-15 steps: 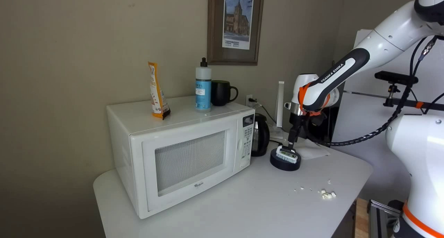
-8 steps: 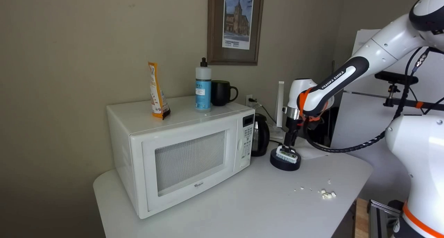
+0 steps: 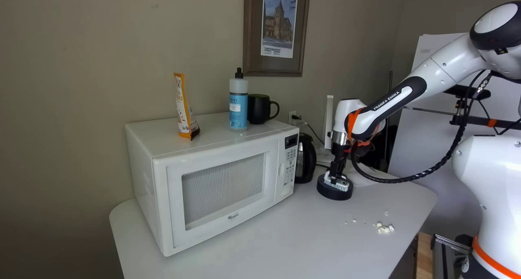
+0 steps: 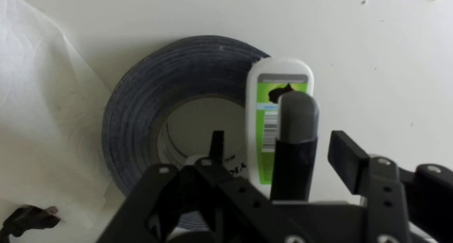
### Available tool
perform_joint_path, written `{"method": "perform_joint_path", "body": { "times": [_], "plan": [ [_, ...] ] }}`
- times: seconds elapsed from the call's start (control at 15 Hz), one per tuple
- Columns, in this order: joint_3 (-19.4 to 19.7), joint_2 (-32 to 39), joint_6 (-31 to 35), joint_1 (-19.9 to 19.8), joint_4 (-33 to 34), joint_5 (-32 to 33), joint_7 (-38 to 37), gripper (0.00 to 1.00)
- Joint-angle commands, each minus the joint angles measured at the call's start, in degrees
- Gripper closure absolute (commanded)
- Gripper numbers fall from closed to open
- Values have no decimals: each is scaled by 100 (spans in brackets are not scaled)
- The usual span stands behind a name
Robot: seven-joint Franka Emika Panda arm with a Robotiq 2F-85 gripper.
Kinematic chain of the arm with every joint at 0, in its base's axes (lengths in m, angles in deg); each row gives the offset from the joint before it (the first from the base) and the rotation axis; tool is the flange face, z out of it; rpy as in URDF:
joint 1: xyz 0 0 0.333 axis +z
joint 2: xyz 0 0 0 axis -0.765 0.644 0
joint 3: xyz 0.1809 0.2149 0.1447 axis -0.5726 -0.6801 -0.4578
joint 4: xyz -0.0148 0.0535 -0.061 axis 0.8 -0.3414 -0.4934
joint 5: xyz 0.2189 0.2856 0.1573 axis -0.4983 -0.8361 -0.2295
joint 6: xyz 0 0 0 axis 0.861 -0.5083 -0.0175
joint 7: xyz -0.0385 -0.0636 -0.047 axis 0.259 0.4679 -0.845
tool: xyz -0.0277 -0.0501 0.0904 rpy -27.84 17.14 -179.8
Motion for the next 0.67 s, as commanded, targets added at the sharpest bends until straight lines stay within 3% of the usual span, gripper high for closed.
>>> {"method": "perform_joint_path", "body": {
  "times": [0.0, 0.13, 0.27, 0.4, 0.47, 0.6],
  "plan": [
    [71, -326, -160, 92, 212, 331, -335, 29],
    [72, -344, -114, 54, 200, 459, -459, 38],
    [63, -348, -99, 22, 188, 585, -586, 61],
    [22, -310, -67, -34, 128, 713, -698, 77],
    [6, -282, -34, -58, 96, 796, -776, 82],
    [-59, -219, 16, -139, 18, 962, -874, 82]
  ]
}}
